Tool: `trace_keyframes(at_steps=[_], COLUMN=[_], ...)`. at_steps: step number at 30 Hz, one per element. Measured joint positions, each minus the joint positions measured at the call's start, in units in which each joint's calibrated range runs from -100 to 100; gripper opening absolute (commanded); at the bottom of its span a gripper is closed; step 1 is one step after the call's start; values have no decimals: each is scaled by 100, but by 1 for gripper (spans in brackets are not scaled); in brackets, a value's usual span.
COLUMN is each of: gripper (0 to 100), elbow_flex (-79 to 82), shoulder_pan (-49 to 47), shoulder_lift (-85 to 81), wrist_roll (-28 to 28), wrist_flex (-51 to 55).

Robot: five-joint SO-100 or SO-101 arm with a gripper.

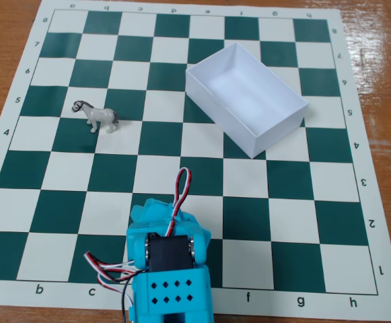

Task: Grab the toy horse and put it in the box.

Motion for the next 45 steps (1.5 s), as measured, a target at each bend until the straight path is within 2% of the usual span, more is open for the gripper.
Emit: trace_keyframes(at_steps=[29,32,39,43,45], gripper=[29,29,29,29,34], elbow_flex=[0,-227,-2031,-3345,-4198], shoulder_pan=[157,157,-232,-306,-306], shoulder_lift=[0,0,94,1021,1847], wrist_roll=[-94,-422,-1738,-2441,-2857], wrist_flex=[35,201,403,315,377])
